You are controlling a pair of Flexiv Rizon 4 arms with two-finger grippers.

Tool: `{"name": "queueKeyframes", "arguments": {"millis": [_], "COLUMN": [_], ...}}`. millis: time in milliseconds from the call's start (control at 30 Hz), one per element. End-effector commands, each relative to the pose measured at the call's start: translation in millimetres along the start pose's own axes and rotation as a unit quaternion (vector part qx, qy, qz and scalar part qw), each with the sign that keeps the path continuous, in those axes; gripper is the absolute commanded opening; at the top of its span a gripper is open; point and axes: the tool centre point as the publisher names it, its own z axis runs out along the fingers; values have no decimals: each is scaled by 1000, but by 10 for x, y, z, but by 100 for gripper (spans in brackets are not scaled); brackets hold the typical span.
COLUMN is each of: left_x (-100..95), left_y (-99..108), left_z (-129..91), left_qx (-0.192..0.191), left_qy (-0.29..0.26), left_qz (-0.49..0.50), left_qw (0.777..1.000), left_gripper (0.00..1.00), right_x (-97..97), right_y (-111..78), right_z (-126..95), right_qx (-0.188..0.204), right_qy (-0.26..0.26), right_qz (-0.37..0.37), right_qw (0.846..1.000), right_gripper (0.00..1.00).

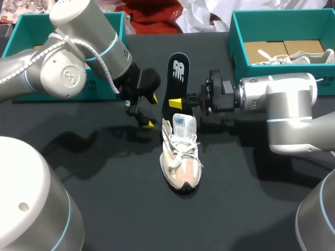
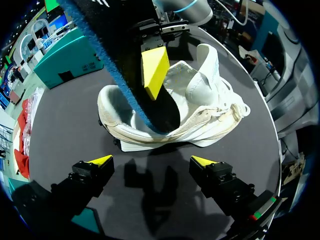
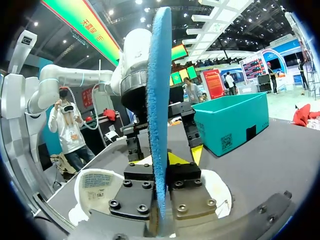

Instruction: Take the shoe out of the shoebox, open the shoe tongue, remove and reinsert the insole, then place the shoe into the shoebox

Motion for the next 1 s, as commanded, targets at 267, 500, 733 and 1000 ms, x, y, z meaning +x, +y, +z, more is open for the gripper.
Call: {"name": "queueKeyframes", "arguments": {"millis": [267,500,733,1000], "left_x": [-5,-5,-5,-5], "left_y": [-1,-1,-1,-1], "left_z": [7,7,7,7], "left_qx": [-1,-1,-1,-1], "left_qy": [0,0,0,0], "left_qz": [1,1,1,1], "left_qw": [1000,1000,1000,1000], "left_gripper": [100,100,100,100], "right_x": [-42,18,92,135], "right_y": [-133,-366,-508,-445], "right_z": [14,3,-13,3], "right_qx": [11,20,18,20], "right_qy": [-19,-38,-47,-45], "right_qz": [40,65,86,74], "right_qw": [999,997,995,996], "right_gripper": [0,0,0,24]}}
